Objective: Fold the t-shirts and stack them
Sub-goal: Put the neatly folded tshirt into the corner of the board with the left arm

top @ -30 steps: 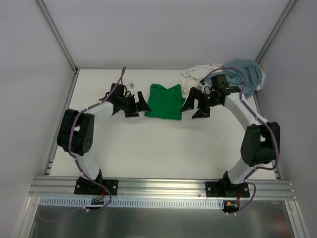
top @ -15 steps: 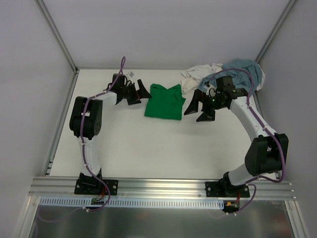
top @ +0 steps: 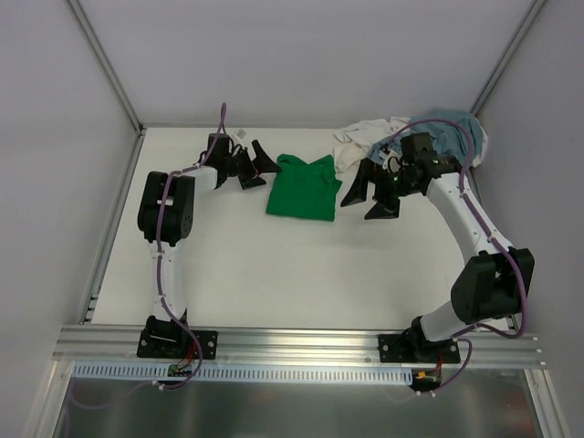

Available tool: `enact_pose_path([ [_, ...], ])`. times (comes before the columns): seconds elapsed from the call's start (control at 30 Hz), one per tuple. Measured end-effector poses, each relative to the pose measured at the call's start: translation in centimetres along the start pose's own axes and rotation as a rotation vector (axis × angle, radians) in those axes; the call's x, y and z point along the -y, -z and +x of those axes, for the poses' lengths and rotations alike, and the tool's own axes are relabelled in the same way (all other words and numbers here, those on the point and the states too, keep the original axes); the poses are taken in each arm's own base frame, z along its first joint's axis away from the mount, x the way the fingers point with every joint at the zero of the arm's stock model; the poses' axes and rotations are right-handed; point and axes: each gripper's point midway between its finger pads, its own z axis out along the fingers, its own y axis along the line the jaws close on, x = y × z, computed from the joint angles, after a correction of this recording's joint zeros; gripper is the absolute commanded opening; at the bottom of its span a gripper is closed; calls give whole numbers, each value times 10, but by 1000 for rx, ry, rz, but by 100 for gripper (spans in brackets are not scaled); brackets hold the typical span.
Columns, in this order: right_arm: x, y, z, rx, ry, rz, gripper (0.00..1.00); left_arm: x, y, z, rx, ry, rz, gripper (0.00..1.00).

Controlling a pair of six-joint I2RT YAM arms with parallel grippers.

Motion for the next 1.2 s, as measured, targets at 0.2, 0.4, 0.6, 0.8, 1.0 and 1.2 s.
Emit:
enact_pose_path([
  [0.2,-3,3,-4,11,1,0,99,9,-13,3,-29,33,66,99],
  [0.4,-2,2,-3,5,-8,6,99,28,-29,21,-96,29,119,99],
  [0.6,-2,2,-3,5,-11,9,100,50,-44,53,-174,20,150,99],
  [0.8,-3,4,-4,2,-13,10,99,61,-52,72,-214,29,159,70],
  [1.0,-7,6,-8,6,-7,9,100,39,-62,89,-259,98,123,0],
  [1.2,-7,7,-7,2,-9,11,99,37,-62,90,-264,100,118,0],
])
